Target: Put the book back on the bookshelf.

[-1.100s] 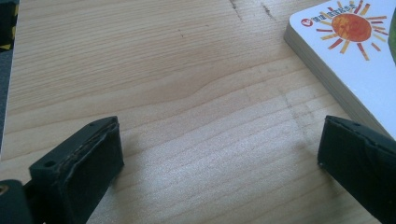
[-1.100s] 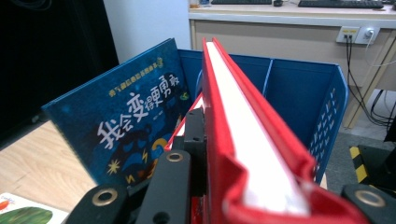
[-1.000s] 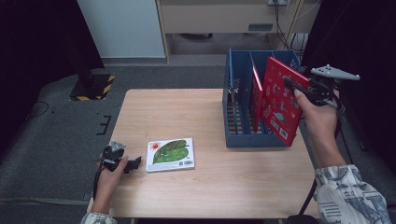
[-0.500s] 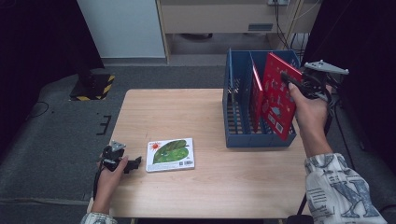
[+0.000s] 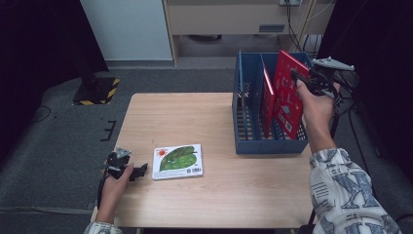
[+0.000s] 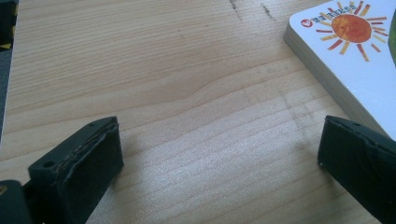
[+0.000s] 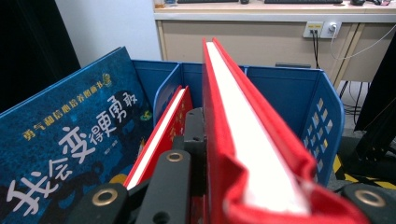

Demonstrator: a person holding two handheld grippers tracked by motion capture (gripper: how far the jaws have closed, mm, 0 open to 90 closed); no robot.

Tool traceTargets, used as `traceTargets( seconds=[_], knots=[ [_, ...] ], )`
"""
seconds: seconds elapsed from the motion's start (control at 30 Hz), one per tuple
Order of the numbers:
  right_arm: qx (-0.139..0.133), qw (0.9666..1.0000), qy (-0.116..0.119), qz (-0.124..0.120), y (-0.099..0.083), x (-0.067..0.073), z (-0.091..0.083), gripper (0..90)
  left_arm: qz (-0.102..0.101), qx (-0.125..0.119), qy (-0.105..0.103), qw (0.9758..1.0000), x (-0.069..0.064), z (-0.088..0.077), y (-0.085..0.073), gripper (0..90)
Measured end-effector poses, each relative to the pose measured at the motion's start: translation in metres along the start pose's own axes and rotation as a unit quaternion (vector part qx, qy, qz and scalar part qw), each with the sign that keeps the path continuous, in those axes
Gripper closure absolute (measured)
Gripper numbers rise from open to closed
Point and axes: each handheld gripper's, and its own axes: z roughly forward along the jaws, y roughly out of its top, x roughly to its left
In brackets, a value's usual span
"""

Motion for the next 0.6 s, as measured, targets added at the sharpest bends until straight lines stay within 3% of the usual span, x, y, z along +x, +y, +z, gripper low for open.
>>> traceTargets(
  seconds=[0.6],
  knots=[
    [0.011, 0.9999, -0.007, 0.006, -0.003, 0.007, 0.025, 79.2, 0.001, 0.000, -0.001, 1.0000, 0.000, 0.000, 0.000, 0.0]
  ],
)
